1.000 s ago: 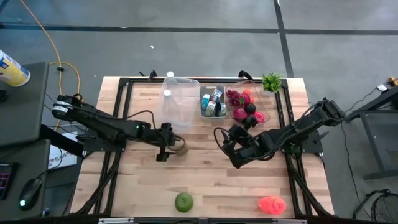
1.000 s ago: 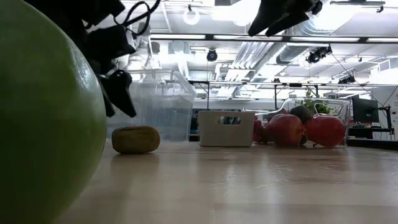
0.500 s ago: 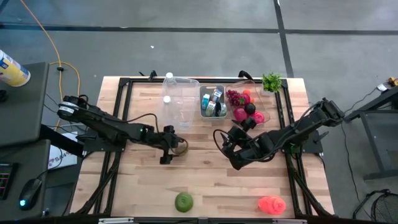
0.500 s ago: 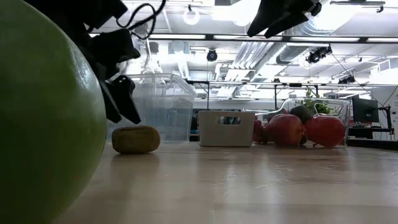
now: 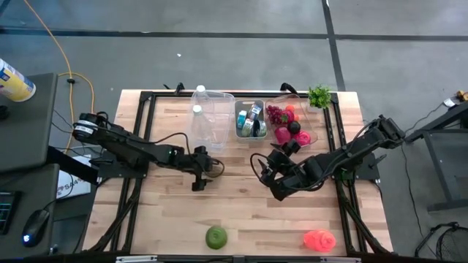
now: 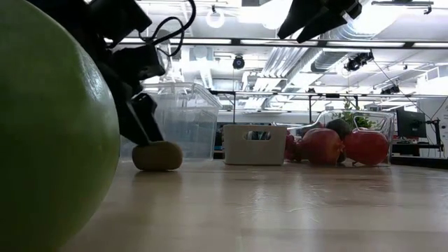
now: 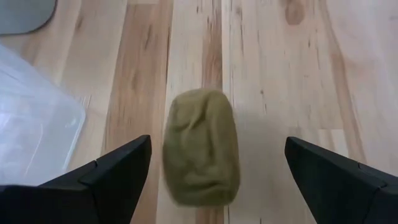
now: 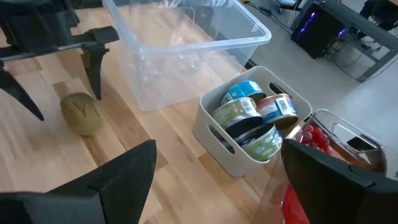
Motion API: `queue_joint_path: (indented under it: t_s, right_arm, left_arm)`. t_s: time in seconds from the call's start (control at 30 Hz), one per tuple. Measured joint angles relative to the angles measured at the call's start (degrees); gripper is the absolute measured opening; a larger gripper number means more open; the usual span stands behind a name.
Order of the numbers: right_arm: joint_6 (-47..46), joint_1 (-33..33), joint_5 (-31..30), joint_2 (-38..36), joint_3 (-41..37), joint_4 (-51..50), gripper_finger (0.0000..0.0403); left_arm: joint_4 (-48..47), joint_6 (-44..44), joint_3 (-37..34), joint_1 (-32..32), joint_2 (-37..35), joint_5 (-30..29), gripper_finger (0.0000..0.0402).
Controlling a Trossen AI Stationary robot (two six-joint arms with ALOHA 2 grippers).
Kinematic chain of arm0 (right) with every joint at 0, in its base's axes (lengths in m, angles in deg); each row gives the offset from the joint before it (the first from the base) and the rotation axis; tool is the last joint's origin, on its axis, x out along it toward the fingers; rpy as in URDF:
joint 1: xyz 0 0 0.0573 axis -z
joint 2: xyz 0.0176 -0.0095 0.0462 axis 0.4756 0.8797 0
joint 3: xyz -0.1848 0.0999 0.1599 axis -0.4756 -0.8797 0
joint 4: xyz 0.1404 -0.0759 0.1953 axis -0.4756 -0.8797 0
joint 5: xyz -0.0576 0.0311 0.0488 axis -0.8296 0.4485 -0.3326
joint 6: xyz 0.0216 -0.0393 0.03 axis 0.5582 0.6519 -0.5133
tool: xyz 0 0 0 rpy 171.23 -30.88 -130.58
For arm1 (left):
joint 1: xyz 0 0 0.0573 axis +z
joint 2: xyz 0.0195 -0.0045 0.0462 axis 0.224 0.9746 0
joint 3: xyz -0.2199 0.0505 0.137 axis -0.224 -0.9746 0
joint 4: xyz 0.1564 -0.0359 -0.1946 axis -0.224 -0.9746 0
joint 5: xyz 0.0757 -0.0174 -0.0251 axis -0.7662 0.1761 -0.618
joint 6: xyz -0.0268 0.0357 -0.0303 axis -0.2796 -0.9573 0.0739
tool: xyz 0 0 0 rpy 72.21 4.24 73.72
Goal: Pick & Place Food Item
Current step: Put the kiwi into the right transparent bin
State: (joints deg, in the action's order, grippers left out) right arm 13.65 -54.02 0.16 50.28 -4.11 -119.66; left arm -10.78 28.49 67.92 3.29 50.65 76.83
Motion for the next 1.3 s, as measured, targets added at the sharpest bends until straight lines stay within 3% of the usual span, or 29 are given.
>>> queue_joint_path:
  t_s: [0.37,0.8,1.07,1.3]
  right_arm:
    - [0.05,0.01,0.04,0.00,0.00,0.59,0.0333]
    - [1.33,0.02,0.09,0.00,0.00,2.63,0.0333]
    - [4.61,0.75,6.64,1.19,0.00,9.26,0.0333]
    - [19.54,1.29,11.30,6.72,0.00,21.15,0.0333]
  left_arm:
    - [1.98,-1.55,-0.03,0.44,3.13,-3.12,0.0292]
    - [1.79,-2.12,-0.03,0.59,3.11,-3.32,0.0127]
    - [1.44,-6.54,1.17,-1.19,-0.24,-4.70,0.0141]
    - [0.54,-9.55,4.21,-5.46,-4.60,-7.45,0.0143]
